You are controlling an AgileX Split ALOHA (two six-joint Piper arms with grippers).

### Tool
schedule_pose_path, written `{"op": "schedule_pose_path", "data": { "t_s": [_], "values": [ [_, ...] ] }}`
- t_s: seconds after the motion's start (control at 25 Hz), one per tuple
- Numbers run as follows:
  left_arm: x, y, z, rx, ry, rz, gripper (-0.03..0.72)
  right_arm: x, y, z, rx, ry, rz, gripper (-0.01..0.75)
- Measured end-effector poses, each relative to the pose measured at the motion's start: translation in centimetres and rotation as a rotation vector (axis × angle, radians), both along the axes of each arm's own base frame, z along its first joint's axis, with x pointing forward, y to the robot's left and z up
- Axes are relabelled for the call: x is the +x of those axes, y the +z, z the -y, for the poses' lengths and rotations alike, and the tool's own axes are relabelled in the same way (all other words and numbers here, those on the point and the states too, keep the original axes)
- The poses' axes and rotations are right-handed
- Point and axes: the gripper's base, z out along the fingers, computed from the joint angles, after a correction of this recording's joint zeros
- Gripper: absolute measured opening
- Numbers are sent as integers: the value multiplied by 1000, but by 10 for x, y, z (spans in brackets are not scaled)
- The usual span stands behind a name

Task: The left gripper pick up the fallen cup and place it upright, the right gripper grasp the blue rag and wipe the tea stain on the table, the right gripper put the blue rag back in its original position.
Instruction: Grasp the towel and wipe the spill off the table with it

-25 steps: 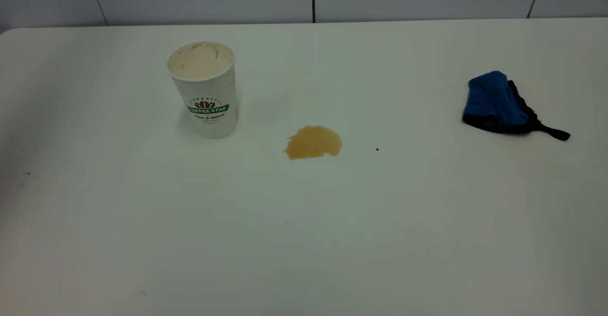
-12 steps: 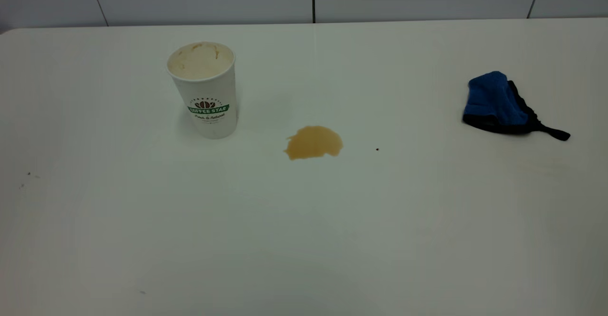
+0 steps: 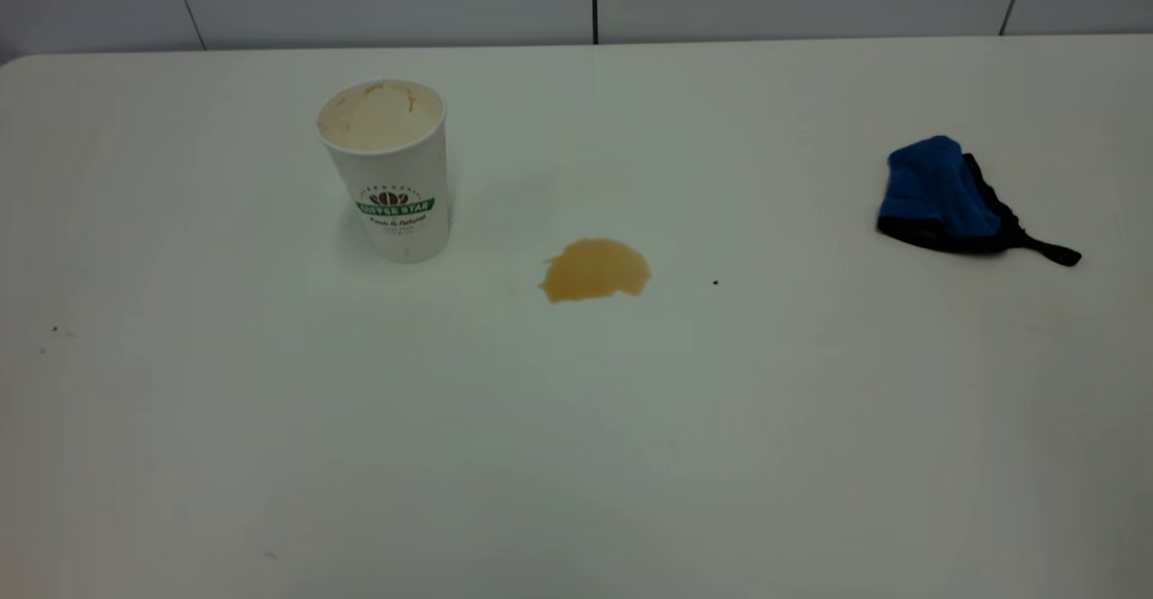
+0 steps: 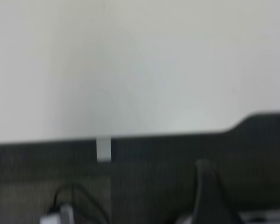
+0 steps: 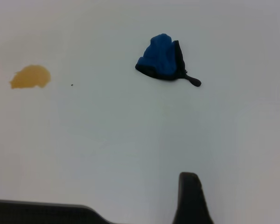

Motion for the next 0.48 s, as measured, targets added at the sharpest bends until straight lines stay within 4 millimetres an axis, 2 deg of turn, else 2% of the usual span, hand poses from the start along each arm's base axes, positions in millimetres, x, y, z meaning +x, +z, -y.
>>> {"op": "schedule_pose_path", "data": {
  "t_s": [0.24,0.48],
  "values": [
    [-28,-4,-3,10,74,214,416,0,0,0,0,0,0,553],
    [-31,-4,-3,23,99,227,416,0,0,0,0,0,0,553]
  ]
}}
